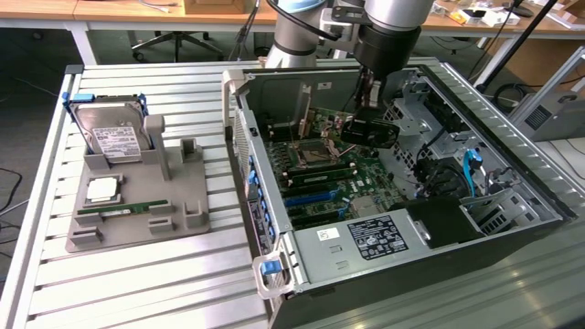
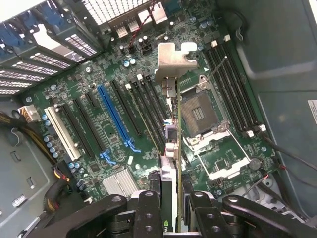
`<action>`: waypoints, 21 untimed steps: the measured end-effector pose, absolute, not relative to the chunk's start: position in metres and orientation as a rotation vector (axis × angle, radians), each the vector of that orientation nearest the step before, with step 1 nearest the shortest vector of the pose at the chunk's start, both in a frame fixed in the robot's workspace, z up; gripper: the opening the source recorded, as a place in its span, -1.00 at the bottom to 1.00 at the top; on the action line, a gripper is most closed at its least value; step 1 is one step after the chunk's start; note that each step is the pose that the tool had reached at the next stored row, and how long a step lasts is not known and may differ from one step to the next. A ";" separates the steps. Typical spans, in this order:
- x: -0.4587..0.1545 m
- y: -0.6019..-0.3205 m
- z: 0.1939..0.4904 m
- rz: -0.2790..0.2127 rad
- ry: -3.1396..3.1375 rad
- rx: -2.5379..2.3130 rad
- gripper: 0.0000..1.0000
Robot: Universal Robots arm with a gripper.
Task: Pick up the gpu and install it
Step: 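Insert the gpu into the slot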
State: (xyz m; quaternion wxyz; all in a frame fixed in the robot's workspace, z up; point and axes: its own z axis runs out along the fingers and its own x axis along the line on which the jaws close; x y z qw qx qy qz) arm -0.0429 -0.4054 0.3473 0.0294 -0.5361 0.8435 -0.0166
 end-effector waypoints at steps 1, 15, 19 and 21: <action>-0.043 -0.405 0.347 -0.051 2.600 -1.656 -0.47; -0.043 -0.405 0.347 -0.050 2.577 -1.690 -0.47; -0.043 -0.405 0.347 -0.050 2.568 -1.704 -0.47; -0.043 -0.405 0.347 -0.049 2.565 -1.708 -0.47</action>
